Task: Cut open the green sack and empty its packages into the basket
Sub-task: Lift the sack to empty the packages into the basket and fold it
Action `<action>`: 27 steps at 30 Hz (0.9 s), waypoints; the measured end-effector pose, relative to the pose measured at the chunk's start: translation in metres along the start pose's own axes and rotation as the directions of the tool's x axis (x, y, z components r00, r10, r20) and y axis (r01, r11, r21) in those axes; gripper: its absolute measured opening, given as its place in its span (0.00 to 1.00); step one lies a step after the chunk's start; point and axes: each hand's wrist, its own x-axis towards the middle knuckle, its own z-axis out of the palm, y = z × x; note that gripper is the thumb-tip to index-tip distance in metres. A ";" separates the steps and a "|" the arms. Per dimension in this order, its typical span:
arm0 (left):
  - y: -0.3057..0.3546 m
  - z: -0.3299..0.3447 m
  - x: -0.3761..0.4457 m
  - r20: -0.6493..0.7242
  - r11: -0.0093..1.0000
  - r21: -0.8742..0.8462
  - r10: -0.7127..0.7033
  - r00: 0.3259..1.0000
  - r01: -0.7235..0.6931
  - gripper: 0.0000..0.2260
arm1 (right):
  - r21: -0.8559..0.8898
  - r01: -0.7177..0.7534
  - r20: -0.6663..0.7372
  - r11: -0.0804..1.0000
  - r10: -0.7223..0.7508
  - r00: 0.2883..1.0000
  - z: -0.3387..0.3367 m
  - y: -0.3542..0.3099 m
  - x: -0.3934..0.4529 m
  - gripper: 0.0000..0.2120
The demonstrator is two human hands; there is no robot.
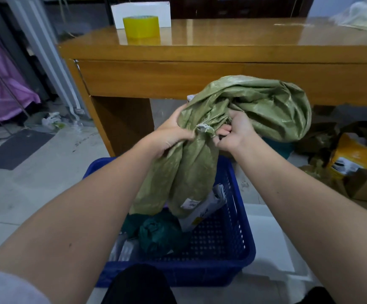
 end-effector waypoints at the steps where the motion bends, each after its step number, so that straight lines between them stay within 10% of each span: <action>1: -0.004 0.001 0.000 -0.019 0.993 0.118 0.015 1.000 -0.013 0.39 | -0.009 -0.018 -0.007 1.000 0.018 1.000 -0.002 0.001 -0.001 0.18; 6: -0.002 -0.004 -0.003 -0.245 0.873 0.487 0.161 0.956 -0.023 0.11 | -0.104 -0.056 -0.071 0.993 0.049 0.996 -0.003 0.002 -0.004 0.16; 9: -0.005 -0.020 -0.003 -0.410 0.794 0.603 0.232 0.882 0.071 0.13 | -0.363 -0.005 -0.182 0.932 -0.066 0.981 -0.009 -0.013 -0.004 0.14; 13: -0.015 -0.041 -0.009 -0.489 0.541 0.644 -0.252 0.835 0.540 0.35 | -0.658 0.053 -0.240 0.751 -0.276 0.931 -0.027 -0.025 -0.001 0.09; 15: -0.012 -0.039 -0.008 -0.287 0.703 0.521 -0.390 0.875 0.484 0.50 | -0.694 0.072 -0.212 0.716 -0.300 0.930 -0.030 -0.023 -0.001 0.12; 19: -0.008 -0.023 0.012 -0.113 0.905 0.356 -0.208 0.972 0.235 0.59 | -0.855 0.034 -0.152 0.517 -0.312 0.938 -0.034 -0.018 0.000 0.15; 23: -0.016 -0.010 0.020 -0.042 0.962 0.197 -0.182 0.982 0.187 0.48 | -0.975 -0.048 -0.083 0.216 -0.158 0.984 -0.037 -0.024 -0.009 0.10; 27: -0.028 -0.002 0.023 0.042 0.953 0.180 -0.256 0.966 0.244 0.30 | -0.987 -0.092 -0.111 0.135 -0.139 0.984 -0.047 -0.036 -0.007 0.08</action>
